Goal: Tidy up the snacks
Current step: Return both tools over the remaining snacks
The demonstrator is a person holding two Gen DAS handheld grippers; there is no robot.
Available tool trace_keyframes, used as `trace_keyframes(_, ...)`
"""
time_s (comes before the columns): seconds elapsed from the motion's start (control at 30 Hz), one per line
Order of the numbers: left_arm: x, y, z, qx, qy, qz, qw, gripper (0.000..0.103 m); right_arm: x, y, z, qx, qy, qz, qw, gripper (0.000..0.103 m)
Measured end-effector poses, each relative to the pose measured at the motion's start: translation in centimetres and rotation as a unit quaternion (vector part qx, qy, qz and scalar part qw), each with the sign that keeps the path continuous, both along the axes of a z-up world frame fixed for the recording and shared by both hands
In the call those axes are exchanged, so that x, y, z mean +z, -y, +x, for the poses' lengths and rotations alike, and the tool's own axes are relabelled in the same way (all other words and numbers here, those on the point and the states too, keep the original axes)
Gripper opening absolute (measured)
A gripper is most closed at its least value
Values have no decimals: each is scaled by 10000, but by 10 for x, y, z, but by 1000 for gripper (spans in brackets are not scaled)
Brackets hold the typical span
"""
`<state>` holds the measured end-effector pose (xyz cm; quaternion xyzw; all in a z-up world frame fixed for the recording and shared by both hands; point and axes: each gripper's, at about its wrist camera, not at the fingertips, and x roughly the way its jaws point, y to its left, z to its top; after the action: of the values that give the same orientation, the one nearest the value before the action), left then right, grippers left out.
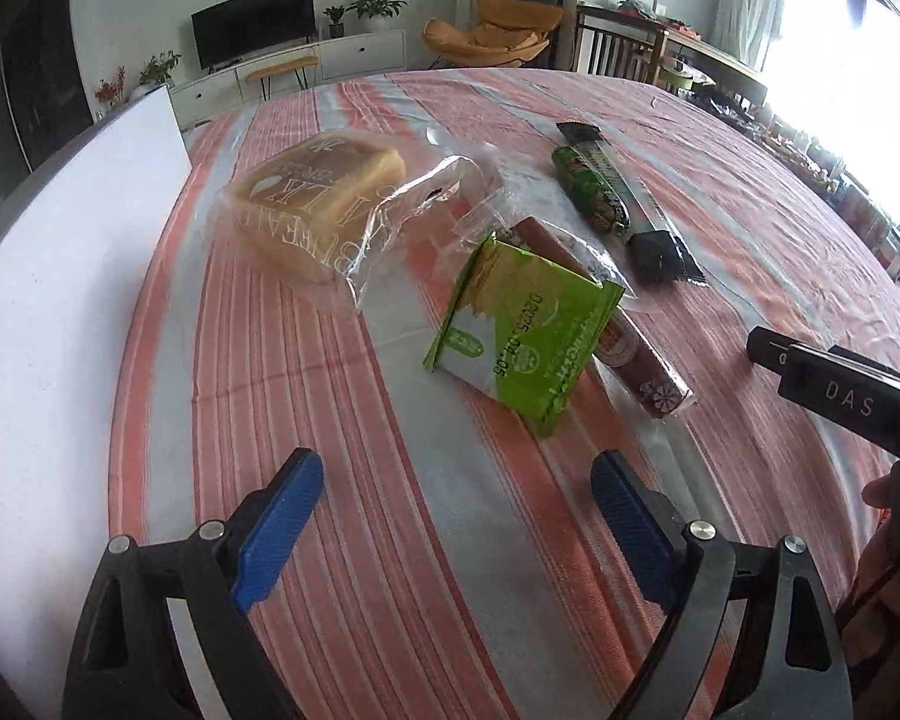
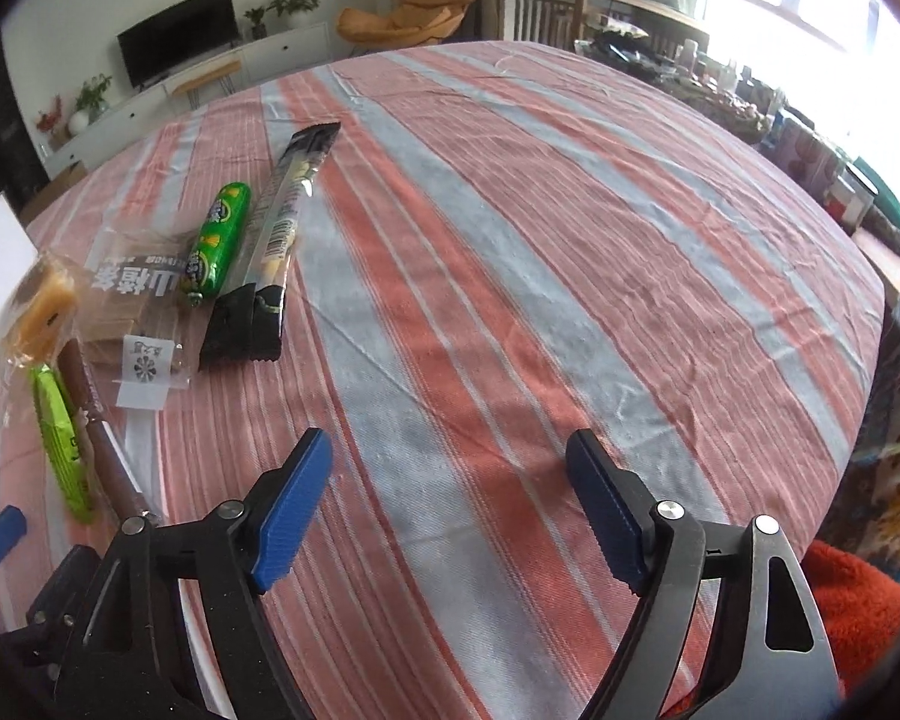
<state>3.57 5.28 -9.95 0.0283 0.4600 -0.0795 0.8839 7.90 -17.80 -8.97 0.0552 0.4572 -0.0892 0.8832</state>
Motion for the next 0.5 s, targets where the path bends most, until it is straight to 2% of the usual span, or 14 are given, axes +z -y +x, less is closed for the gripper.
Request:
trace_keyframes(0.03, -2, 2, 0, -32, 35, 63, 10000, 99, 0, 0, 0, 3, 2, 3, 10000, 83)
trace_keyframes(0.13, -2, 0, 1, 37, 24, 23, 10000, 103, 0, 1, 0, 4, 2, 1, 10000, 84)
trace_keyframes(0.5, -3, 2, 0, 59, 69, 38, 10000, 103, 0, 0, 1, 4, 0, 1, 10000, 85)
